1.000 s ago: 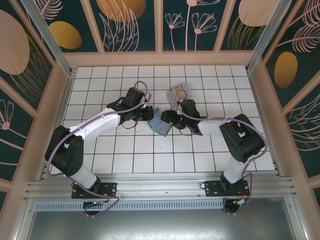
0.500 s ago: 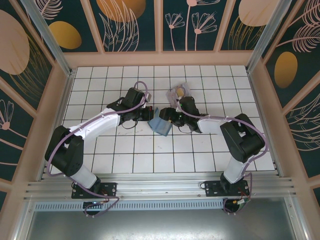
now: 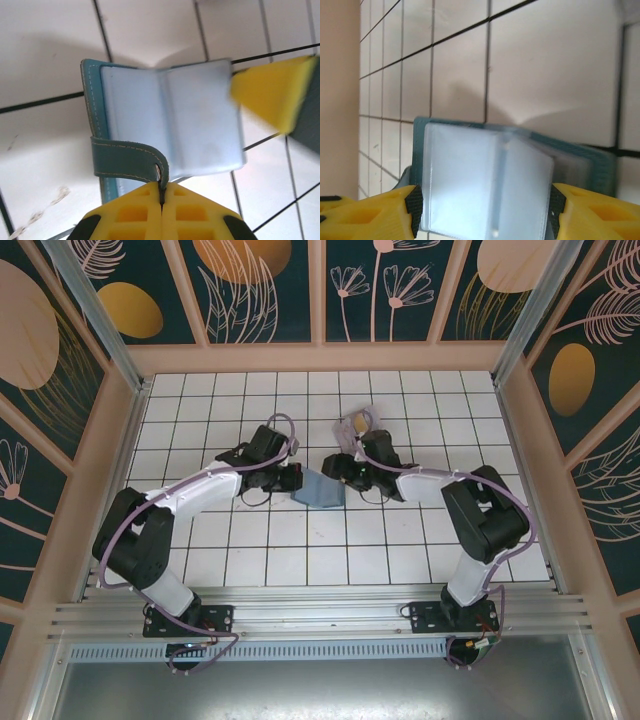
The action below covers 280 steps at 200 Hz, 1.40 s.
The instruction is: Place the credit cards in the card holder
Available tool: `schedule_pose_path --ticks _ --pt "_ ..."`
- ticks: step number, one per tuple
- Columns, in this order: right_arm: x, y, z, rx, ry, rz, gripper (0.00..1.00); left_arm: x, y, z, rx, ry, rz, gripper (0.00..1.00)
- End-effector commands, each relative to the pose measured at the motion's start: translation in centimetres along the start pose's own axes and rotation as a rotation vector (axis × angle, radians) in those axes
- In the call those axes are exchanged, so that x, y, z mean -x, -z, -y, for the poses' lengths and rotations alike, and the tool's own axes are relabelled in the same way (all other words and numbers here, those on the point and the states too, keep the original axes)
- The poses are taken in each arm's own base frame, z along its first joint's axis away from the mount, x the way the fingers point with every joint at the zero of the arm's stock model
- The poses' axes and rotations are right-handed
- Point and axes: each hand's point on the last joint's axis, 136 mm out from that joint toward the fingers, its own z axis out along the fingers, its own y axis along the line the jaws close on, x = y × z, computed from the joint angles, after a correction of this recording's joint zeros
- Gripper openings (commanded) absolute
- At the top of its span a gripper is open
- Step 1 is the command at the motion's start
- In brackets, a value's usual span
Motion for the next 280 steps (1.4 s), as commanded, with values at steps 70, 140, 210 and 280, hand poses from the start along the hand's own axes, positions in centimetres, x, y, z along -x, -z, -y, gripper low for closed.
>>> schedule_pose_path --ticks 70,140,210,280 --pt "9.4 6.4 5.7 -0.274 0.132 0.158 0.68 -3.6 -1.2 -2.1 -0.02 0.101 -0.077 0.15" --pt "16.3 4.8 6.6 -0.464 0.339 0.141 0.68 2.7 2.1 -0.9 0.031 0.023 0.025 0.53" --pt "20.0 4.1 8.0 -0.575 0.361 0.142 0.69 10.8 0.1 -0.2 -0.042 0.02 0.143 0.62" --pt "19.2 2.8 9.7 -0.573 0.339 0.085 0.69 16.3 -6.9 3.2 -0.258 0.05 0.117 0.61"
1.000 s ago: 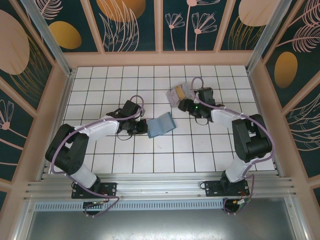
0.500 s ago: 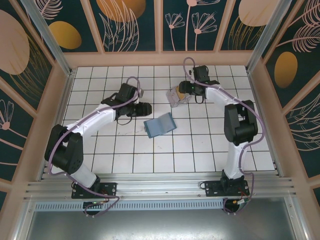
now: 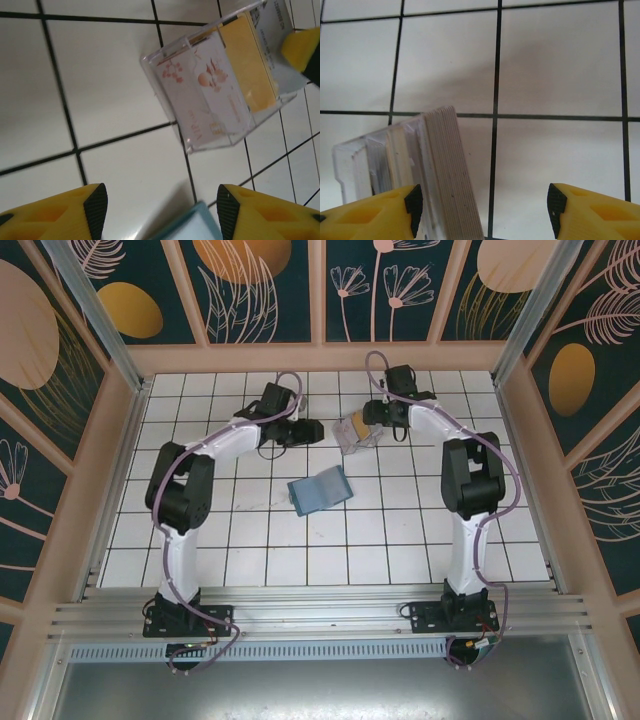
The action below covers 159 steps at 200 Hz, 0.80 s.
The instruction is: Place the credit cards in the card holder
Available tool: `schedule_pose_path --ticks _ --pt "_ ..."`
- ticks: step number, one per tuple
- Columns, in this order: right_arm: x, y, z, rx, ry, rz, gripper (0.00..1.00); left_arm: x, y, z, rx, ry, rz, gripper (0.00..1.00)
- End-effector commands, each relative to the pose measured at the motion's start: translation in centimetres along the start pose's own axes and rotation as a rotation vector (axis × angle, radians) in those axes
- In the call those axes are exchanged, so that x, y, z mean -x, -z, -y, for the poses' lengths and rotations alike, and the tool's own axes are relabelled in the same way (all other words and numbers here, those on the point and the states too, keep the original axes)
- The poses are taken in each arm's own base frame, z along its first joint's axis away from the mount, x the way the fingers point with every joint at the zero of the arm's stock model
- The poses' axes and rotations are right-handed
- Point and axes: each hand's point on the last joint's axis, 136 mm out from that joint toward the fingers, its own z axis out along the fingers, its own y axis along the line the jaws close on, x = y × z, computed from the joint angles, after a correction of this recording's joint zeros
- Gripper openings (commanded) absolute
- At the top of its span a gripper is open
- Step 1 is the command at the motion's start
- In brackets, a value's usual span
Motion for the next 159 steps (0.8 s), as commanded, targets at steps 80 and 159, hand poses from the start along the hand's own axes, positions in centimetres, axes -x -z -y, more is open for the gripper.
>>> schedule_pose_path --ticks 80,159 --pt "0.1 -0.4 1.8 -0.03 -0.006 -0.024 0.68 1.1 -8.7 2.2 -0.148 0.027 -0.077 0.57" --pt "1.5 1.1 1.7 -0.017 -0.012 0.012 0.66 -0.3 -10.4 0.6 -0.14 0.052 -0.103 0.56"
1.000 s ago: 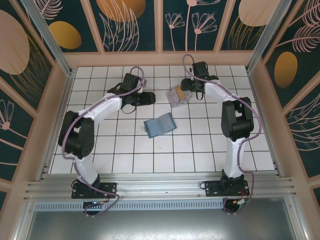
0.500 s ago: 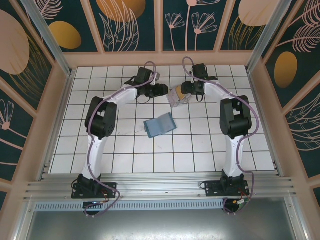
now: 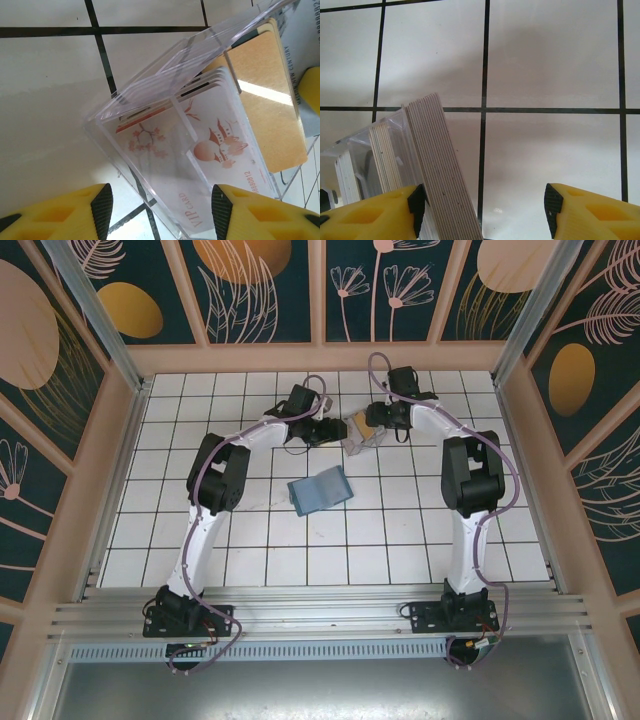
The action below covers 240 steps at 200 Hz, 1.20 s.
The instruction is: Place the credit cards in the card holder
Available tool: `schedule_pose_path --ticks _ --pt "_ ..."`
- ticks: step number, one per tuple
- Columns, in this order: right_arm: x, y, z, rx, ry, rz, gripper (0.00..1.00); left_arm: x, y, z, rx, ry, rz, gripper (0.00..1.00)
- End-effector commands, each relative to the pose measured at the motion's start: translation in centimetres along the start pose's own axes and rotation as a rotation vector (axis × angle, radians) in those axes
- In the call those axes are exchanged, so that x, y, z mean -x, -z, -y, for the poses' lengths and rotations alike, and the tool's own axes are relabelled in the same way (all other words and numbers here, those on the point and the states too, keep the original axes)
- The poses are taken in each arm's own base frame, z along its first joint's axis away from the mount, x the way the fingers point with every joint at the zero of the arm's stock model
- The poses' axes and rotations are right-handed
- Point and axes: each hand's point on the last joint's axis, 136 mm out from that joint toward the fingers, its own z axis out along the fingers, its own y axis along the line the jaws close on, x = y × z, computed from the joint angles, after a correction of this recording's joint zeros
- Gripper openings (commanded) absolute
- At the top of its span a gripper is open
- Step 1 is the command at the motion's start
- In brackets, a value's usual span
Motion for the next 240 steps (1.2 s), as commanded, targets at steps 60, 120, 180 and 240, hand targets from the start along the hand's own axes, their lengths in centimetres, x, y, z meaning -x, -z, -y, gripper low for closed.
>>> schedule_pose_path --ticks 60,120,180,240 --pt "2.2 2.1 0.2 0.003 0.004 0.043 0.64 -0.8 -0.9 -1.1 0.003 0.03 -0.022 0.56" --pt "2.4 2.3 -0.3 0.031 -0.003 0.048 0.61 -0.7 -0.6 -0.8 -0.002 0.031 -0.017 0.54" --pt "2.7 2.7 -0.6 0.044 -0.003 0.055 0.56 -0.5 -0.5 -0.5 -0.009 0.03 -0.014 0.53" --pt "2.6 2.4 -1.5 0.085 0.012 0.038 0.56 -0.5 -0.6 -0.2 -0.019 0.028 -0.013 0.52"
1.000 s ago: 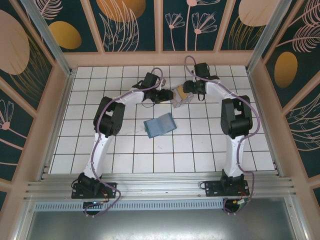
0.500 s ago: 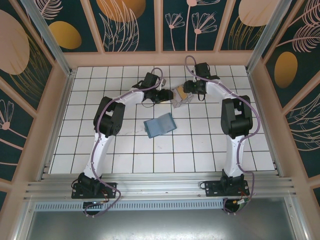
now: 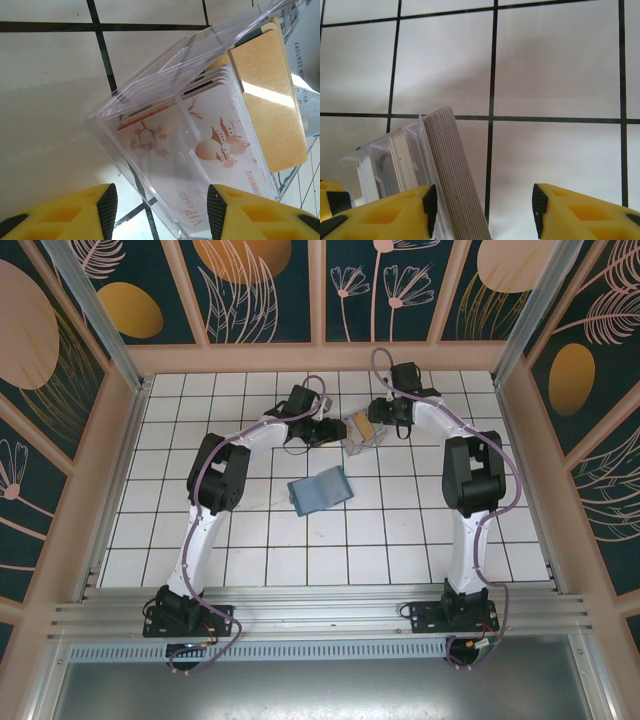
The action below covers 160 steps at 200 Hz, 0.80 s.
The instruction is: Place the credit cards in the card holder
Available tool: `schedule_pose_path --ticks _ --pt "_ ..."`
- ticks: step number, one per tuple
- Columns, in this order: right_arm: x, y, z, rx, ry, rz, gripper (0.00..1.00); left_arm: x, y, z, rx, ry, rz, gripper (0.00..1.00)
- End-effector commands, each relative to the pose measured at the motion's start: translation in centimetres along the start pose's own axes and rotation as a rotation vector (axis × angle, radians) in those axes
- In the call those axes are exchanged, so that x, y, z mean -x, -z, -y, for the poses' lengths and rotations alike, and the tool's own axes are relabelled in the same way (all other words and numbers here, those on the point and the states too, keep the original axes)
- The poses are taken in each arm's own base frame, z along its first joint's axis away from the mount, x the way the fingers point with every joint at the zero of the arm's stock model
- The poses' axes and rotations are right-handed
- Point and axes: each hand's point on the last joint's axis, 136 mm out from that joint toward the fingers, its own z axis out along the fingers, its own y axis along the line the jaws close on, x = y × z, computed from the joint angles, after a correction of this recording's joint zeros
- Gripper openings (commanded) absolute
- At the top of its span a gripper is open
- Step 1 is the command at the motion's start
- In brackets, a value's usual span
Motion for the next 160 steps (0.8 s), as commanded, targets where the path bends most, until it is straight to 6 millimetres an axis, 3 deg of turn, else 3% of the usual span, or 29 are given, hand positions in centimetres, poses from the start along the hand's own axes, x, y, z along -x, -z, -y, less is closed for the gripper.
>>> schedule_pose_path --ticks 1,55,92,160 --pt "1.6 1.6 -1.1 0.047 0.02 0.026 0.57 -0.4 -0.6 -0.3 -0.011 0.015 -0.009 0.52" --pt "0.0 -0.8 -0.6 0.008 0.032 -0.036 0.6 -0.6 -1.0 -0.3 -0.016 0.019 -0.016 0.52" --pt "-0.4 -1.3 0.2 -0.024 0.035 -0.05 0.6 -1.0 -1.6 -1.1 -0.003 0.026 -0.027 0.52" --pt "0.7 0.1 1.1 -0.066 0.034 -0.02 0.58 -1.6 -1.8 -1.7 0.004 0.038 -0.035 0.52"
